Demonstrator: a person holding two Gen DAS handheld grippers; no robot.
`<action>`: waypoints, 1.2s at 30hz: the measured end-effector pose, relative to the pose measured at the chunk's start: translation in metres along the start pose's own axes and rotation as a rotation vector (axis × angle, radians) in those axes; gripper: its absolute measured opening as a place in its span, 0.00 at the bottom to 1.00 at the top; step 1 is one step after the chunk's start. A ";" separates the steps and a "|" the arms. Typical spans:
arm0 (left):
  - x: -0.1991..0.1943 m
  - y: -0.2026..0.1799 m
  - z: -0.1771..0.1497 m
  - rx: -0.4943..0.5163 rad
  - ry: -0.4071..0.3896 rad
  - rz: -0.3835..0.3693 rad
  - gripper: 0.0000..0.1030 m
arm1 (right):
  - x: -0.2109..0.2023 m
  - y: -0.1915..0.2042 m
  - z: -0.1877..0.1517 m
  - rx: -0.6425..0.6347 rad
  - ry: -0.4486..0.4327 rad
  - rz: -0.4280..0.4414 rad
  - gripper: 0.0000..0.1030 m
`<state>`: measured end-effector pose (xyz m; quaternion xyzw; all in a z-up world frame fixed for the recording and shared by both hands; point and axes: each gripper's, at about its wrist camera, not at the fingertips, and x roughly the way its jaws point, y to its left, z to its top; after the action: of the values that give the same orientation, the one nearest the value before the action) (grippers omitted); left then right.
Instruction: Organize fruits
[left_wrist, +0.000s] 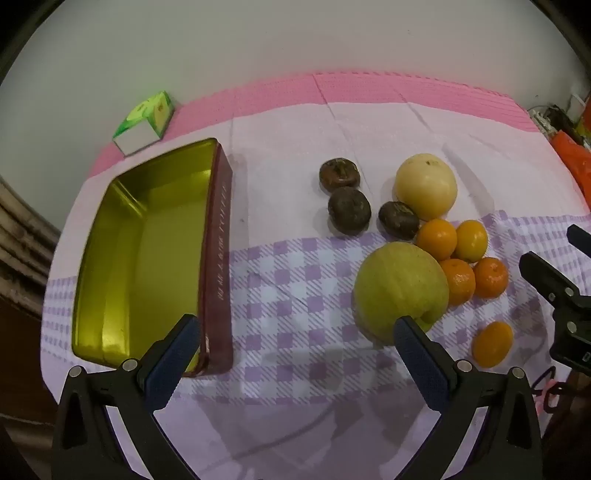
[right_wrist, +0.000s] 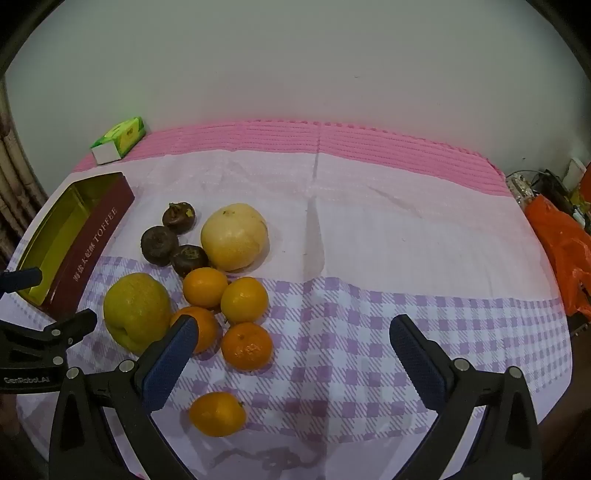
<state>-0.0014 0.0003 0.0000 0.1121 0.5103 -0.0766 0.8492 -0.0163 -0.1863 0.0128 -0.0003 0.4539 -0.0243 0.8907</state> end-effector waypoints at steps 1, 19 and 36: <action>-0.001 0.000 -0.001 -0.001 0.001 -0.004 1.00 | -0.001 0.000 0.000 0.001 0.001 -0.003 1.00; 0.002 0.003 -0.001 -0.015 0.020 -0.056 0.99 | 0.001 -0.005 0.001 0.022 0.003 0.018 1.00; 0.004 -0.002 -0.006 0.028 0.008 -0.041 1.00 | 0.003 -0.001 0.000 0.018 0.008 0.025 1.00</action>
<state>-0.0053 -0.0004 -0.0065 0.1140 0.5148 -0.1007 0.8437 -0.0149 -0.1879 0.0102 0.0133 0.4570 -0.0171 0.8892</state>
